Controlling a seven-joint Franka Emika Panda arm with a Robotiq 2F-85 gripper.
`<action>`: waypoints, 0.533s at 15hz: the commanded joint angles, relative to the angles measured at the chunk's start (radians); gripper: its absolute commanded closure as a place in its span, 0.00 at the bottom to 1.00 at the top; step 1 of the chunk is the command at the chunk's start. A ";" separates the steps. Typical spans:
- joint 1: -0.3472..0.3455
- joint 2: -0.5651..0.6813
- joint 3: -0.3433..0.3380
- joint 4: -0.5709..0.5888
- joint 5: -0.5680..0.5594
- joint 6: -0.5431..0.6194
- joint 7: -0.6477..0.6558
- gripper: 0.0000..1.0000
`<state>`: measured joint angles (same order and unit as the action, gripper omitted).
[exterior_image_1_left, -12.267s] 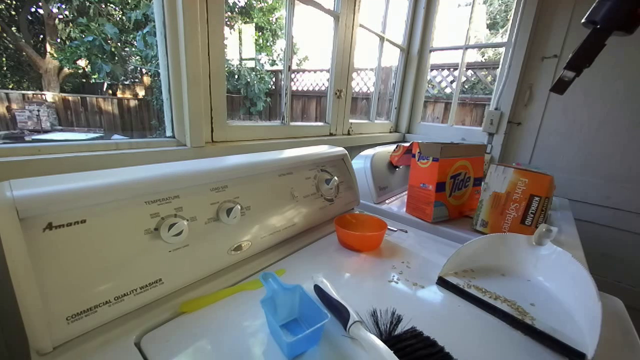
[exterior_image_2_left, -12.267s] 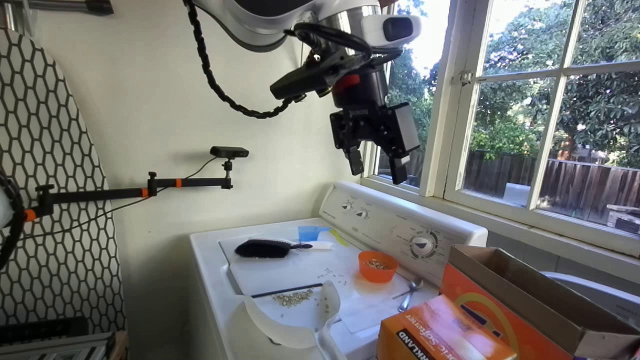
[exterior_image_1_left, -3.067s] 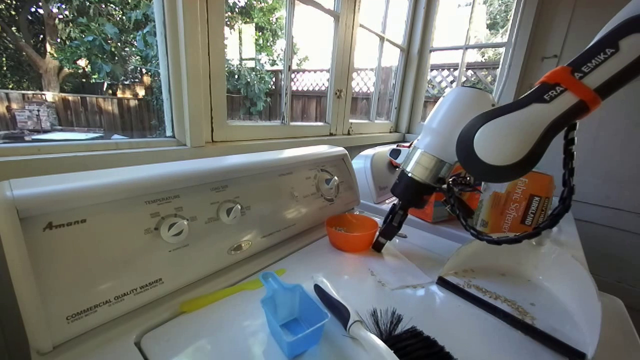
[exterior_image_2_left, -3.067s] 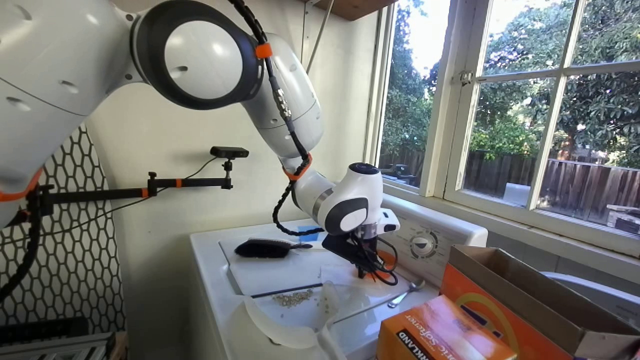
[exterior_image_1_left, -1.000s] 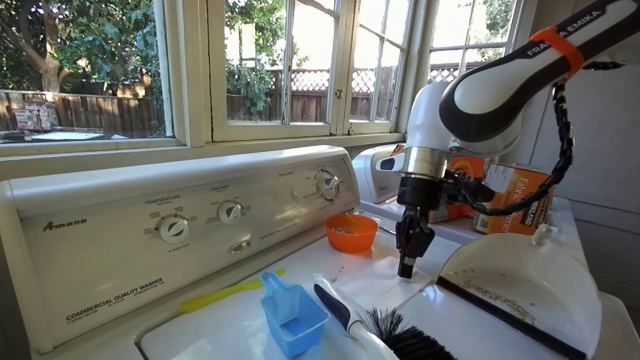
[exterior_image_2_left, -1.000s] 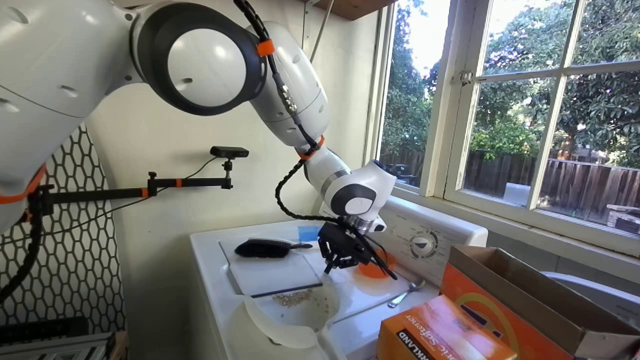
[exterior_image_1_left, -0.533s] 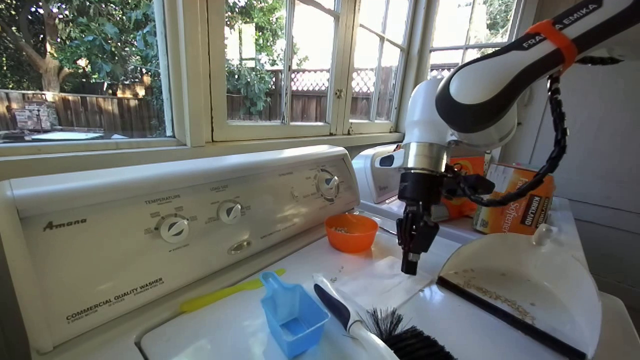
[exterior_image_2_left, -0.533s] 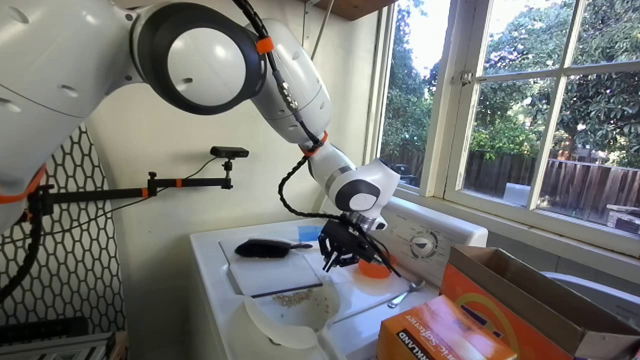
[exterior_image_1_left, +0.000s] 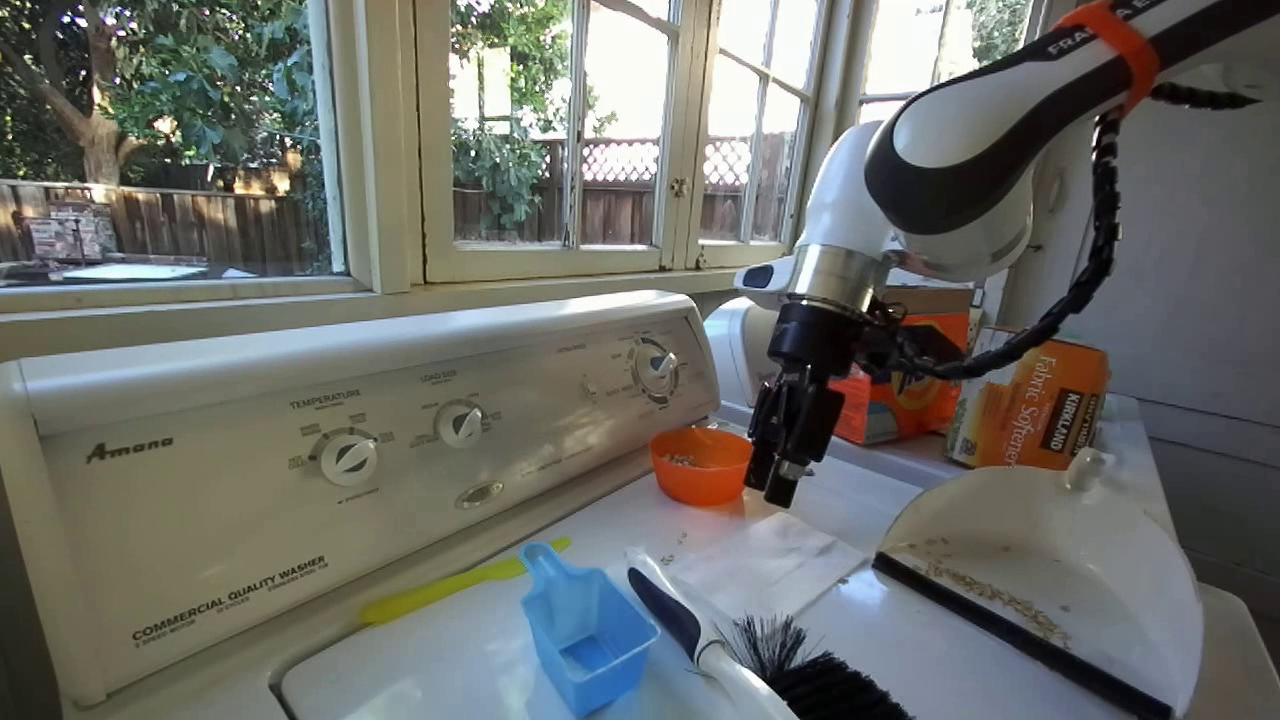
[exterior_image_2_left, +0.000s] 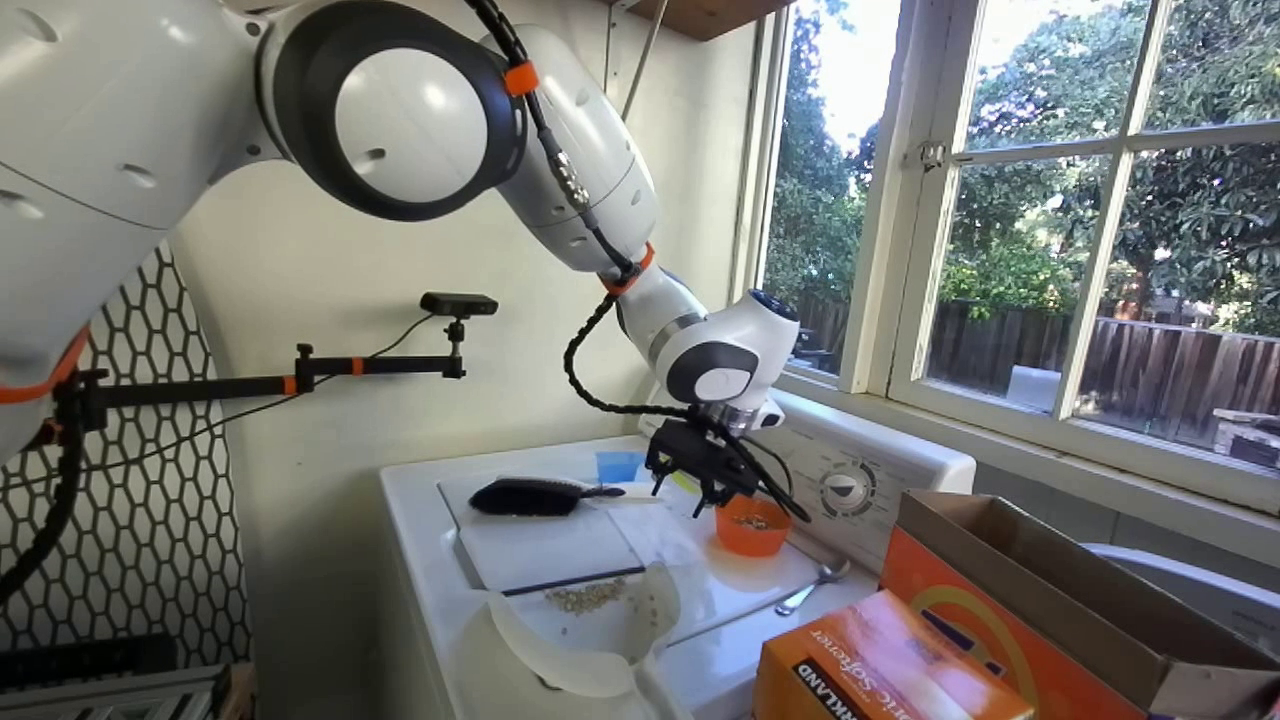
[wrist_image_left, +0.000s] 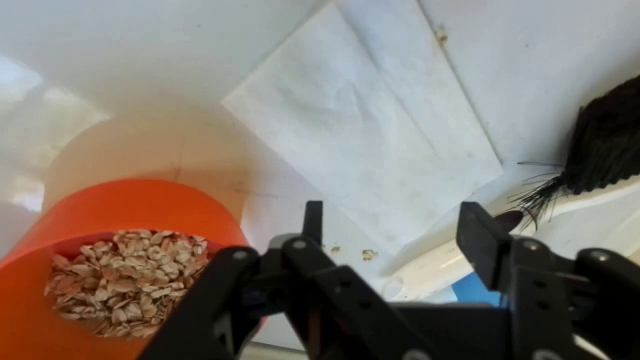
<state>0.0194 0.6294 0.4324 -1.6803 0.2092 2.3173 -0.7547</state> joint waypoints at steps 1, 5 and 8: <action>0.021 -0.003 -0.025 0.004 0.018 -0.004 -0.009 0.23; 0.020 -0.001 -0.030 0.004 0.017 -0.004 -0.009 0.20; 0.072 -0.029 -0.091 -0.009 -0.031 -0.015 0.123 0.00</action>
<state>0.0424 0.6271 0.3930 -1.6799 0.2019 2.3169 -0.7166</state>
